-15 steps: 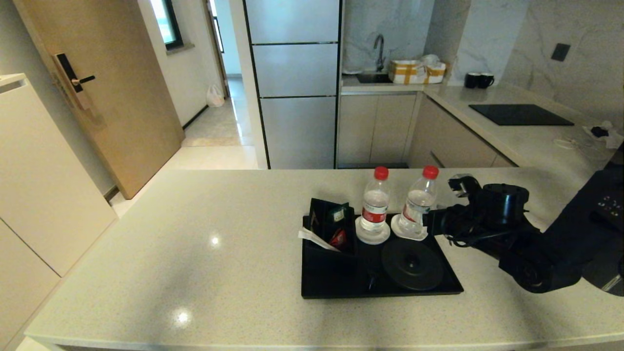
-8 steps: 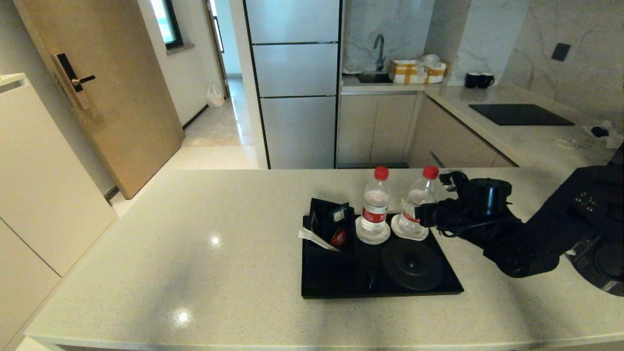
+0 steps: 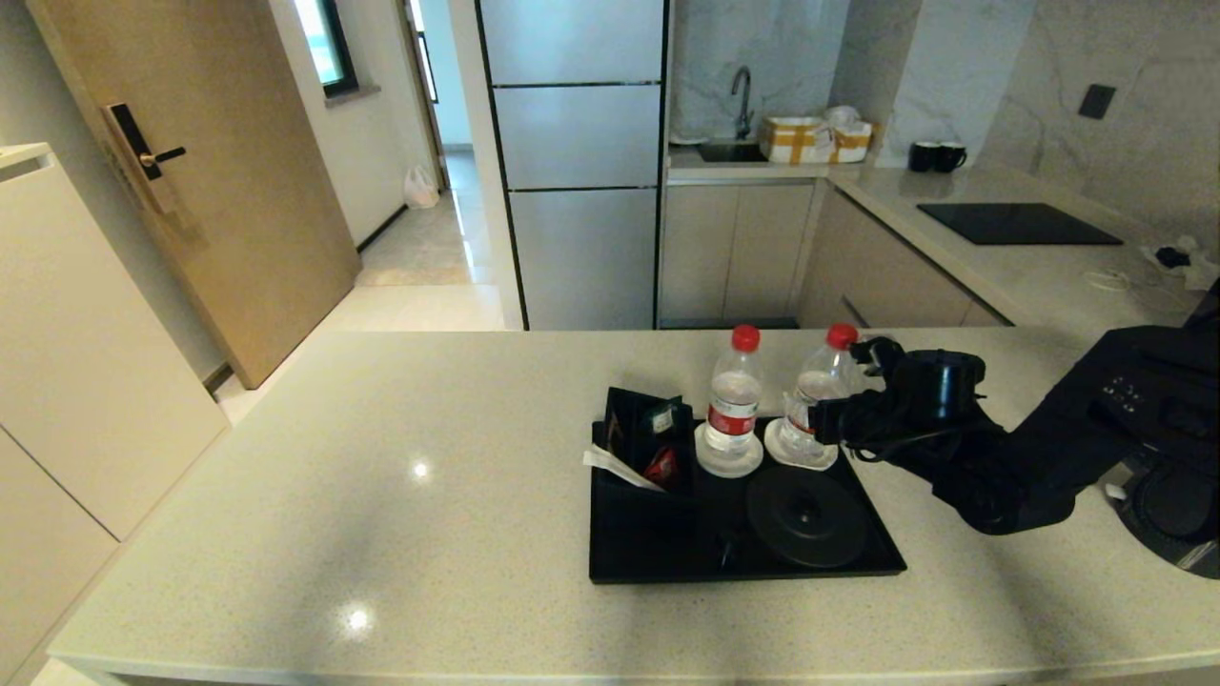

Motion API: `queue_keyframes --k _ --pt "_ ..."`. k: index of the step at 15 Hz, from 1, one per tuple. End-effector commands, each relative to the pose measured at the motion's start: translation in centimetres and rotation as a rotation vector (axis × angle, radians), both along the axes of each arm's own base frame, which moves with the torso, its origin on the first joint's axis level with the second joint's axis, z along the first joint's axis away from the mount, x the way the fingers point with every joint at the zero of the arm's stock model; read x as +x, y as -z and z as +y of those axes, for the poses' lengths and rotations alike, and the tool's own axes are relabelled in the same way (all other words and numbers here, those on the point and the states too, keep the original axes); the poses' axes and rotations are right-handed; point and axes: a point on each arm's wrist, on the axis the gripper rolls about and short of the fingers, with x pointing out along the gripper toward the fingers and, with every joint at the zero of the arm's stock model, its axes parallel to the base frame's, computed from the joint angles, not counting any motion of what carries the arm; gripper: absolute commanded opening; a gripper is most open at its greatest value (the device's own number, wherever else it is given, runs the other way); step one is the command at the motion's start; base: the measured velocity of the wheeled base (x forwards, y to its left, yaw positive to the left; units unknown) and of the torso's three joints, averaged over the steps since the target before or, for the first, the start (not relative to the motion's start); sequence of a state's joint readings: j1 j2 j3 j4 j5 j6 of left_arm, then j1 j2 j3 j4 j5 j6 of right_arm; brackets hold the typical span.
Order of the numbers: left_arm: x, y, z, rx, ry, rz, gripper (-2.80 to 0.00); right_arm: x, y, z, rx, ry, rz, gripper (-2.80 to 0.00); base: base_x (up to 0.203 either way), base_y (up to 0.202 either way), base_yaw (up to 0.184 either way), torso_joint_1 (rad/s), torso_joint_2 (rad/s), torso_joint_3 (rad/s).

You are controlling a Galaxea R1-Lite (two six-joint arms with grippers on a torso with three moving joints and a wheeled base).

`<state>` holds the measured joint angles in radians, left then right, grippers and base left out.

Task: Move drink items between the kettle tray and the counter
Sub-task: Pick up the bottled water

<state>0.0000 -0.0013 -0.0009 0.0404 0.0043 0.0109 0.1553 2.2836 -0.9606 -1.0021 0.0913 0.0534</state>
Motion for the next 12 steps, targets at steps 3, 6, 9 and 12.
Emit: queue_keyframes --k 3,6,9,12 --pt "0.0 0.0 0.0 0.000 0.000 0.001 -2.80 0.0 -0.1 0.0 0.003 0.000 -0.006 -2.80 0.000 0.000 0.000 0.000 0.00 0.000" --pt "0.0 0.0 0.0 0.000 0.000 0.002 -2.80 0.0 -0.5 0.0 0.014 0.002 -0.011 -2.80 0.000 0.000 0.000 0.000 0.00 0.000" --pt "0.0 0.0 0.0 0.000 0.000 0.002 -2.80 -0.2 -0.9 0.0 0.024 0.007 -0.010 -2.80 0.000 0.000 0.000 0.000 0.00 0.000" --pt "0.0 0.0 0.0 0.000 0.000 0.003 -2.80 -1.0 -3.3 -0.2 0.030 0.006 -0.049 -2.80 0.000 0.000 0.000 0.000 0.00 0.000"
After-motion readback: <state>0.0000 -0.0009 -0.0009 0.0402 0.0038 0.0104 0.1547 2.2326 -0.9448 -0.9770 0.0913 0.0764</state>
